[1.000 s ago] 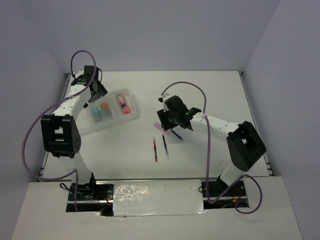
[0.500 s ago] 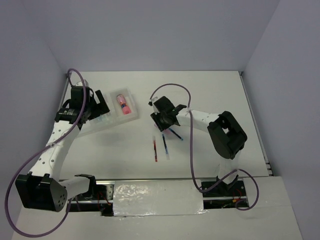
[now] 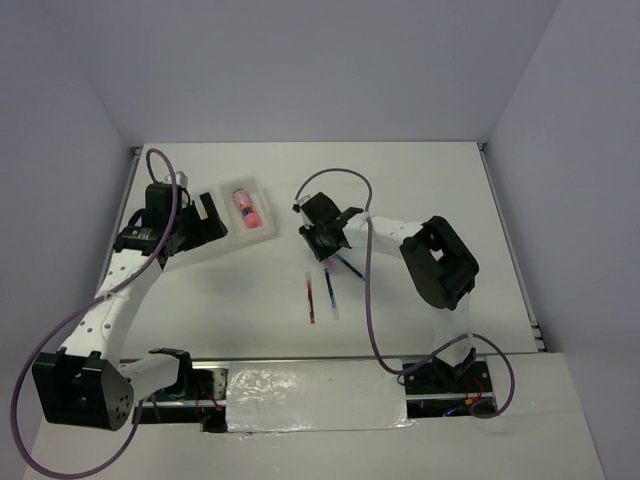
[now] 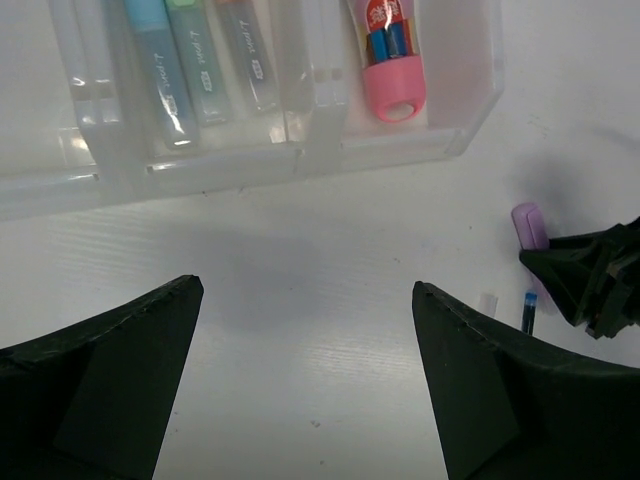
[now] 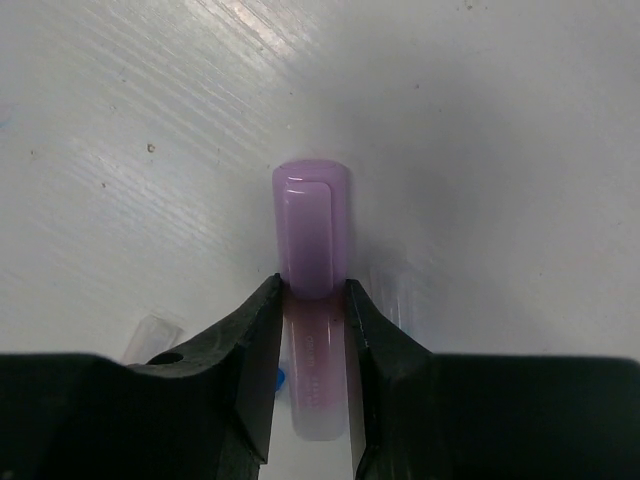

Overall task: Sort the stationery into containers
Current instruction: Pick up the pen from the center of the board.

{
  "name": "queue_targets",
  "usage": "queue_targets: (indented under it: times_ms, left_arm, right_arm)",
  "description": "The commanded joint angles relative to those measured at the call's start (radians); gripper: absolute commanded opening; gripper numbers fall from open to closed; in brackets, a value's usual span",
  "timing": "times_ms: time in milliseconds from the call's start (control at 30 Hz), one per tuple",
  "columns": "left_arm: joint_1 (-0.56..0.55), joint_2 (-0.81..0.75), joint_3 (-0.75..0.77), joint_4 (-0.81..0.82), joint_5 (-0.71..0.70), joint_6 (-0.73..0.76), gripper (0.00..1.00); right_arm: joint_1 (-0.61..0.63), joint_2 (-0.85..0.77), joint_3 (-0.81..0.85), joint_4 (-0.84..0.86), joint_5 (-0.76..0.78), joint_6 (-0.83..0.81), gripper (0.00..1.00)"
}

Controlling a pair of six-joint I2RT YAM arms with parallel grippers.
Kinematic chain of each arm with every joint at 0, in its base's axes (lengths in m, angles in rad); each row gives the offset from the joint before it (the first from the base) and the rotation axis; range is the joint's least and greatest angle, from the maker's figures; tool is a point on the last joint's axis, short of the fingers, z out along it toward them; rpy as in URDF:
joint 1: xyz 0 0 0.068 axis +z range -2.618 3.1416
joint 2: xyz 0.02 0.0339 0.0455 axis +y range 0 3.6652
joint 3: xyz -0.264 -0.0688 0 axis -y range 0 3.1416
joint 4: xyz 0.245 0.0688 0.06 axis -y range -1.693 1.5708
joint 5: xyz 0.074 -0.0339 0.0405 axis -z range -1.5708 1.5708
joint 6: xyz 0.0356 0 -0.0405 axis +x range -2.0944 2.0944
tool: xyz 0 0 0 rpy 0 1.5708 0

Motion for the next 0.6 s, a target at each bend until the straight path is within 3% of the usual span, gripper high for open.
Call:
queue_targets:
  times_ms: [0, 100, 200, 333, 567]
  left_arm:
    - [0.001, -0.051, -0.033, 0.09, 0.183, -0.002, 0.99]
    - [0.001, -0.088, -0.113, 0.264, 0.433, -0.094, 0.99]
    - [-0.014, -0.123, -0.202, 0.488, 0.575, -0.244, 0.99]
    - [-0.053, -0.134, -0.287, 0.738, 0.641, -0.397, 0.99]
    - [-0.079, -0.111, -0.317, 0.892, 0.695, -0.508, 0.97]
  right_arm:
    - [0.011, -0.012, 0.05, 0.002, 0.003, -0.003, 0.17]
    - [0.015, -0.108, 0.065, 0.022, -0.054, 0.019, 0.17]
    - [0.026, -0.268, 0.021, 0.108, -0.178, 0.084, 0.18]
    - [0.055, -0.411, -0.059, 0.224, -0.379, 0.187, 0.19]
    - [0.11, -0.491, -0.073, 0.314, -0.418, 0.311, 0.19]
